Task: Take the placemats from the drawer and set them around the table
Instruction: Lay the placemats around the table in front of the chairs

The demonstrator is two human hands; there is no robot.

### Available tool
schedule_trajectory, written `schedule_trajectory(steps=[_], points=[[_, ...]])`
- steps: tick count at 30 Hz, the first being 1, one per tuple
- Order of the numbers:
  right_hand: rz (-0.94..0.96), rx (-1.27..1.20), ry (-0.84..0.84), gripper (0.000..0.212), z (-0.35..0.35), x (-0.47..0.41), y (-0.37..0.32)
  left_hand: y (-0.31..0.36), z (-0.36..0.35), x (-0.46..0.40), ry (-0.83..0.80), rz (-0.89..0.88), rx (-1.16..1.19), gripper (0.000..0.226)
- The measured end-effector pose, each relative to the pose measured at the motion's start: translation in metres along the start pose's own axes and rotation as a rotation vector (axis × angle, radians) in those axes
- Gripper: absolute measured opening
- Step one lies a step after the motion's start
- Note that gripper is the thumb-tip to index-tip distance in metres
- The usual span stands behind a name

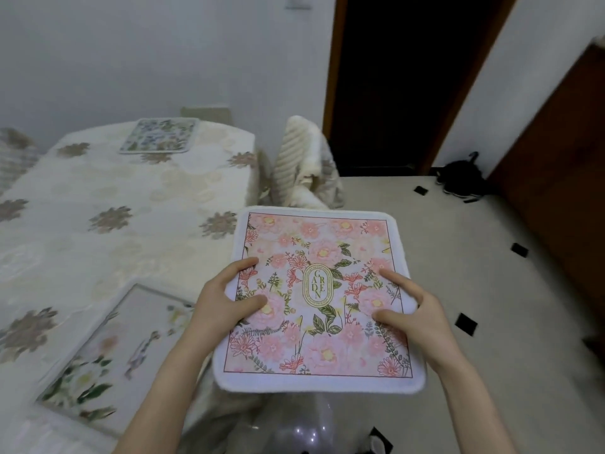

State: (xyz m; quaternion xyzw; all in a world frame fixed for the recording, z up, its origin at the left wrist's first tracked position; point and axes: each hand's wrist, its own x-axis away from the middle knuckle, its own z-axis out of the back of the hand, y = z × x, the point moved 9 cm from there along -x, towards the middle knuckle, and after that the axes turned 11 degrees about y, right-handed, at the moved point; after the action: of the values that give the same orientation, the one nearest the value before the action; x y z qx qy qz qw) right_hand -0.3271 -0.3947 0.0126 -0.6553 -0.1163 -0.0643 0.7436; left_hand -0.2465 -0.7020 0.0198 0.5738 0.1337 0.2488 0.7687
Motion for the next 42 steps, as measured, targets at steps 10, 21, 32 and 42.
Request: schedule_trajectory(steps=[10, 21, 32, 42], points=[[0.000, -0.007, 0.067, 0.061, 0.180, -0.099, -0.014, 0.063, -0.204, -0.019, -0.073, 0.055, 0.073, 0.057], [-0.018, 0.018, -0.018, 0.062, 0.212, -0.268, -0.043, 0.090, -0.297, -0.129, 0.014, 0.085, 0.067, 0.057], [0.011, 0.040, -0.040, 0.062, 0.174, -0.500, -0.143, 0.148, -0.359, -0.355, 0.055, 0.072, 0.139, 0.058], [0.018, 0.087, -0.219, 0.061, 0.111, -0.710, -0.197, 0.162, -0.393, -0.517, 0.240, 0.150, 0.177, 0.058]])
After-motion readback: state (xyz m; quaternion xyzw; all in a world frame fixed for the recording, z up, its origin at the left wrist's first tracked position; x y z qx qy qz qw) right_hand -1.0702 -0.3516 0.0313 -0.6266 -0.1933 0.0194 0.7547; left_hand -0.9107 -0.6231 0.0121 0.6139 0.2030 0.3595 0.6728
